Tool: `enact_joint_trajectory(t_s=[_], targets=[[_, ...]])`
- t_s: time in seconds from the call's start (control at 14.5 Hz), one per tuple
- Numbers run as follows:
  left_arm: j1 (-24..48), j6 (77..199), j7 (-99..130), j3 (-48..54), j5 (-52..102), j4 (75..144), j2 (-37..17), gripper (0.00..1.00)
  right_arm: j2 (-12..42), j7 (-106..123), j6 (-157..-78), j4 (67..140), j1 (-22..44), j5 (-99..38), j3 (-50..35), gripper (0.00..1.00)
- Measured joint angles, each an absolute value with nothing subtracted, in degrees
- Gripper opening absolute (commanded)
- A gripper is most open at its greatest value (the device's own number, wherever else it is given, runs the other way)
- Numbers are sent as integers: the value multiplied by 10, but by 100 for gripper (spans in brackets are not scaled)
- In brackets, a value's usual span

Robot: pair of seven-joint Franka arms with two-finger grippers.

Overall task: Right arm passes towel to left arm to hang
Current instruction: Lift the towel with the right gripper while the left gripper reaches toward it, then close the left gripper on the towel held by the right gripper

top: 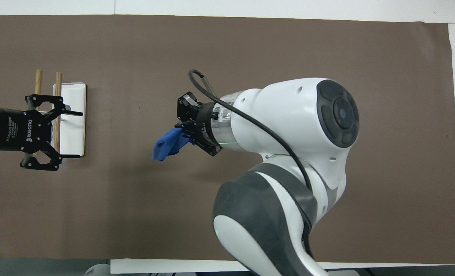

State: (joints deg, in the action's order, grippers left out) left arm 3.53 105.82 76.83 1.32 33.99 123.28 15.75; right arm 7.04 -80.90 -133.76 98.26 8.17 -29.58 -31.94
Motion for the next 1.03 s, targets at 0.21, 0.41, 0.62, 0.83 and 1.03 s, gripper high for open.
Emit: enact_joint_trajectory(t_s=[0.21, 0.41, 0.62, 0.83, 1.03], targets=[[41, 1073, 781, 19, 352, 1266, 174, 99, 93, -891, -1438, 967, 106, -297, -350, 0], [44, 1077, 809, 31, 352, 1275, 182, 99, 108, -932, -1486, 958, 125, -297, -354, 0], [44, 1080, 814, 36, 353, 1279, 186, 91, 114, -936, -1489, 953, 125, -298, -354, 0], [44, 1081, 815, 37, 353, 1279, 187, 84, 116, -936, -1489, 952, 125, -298, -354, 0], [44, 1081, 816, 38, 353, 1280, 187, 75, 117, -936, -1489, 952, 125, -298, -354, 0]])
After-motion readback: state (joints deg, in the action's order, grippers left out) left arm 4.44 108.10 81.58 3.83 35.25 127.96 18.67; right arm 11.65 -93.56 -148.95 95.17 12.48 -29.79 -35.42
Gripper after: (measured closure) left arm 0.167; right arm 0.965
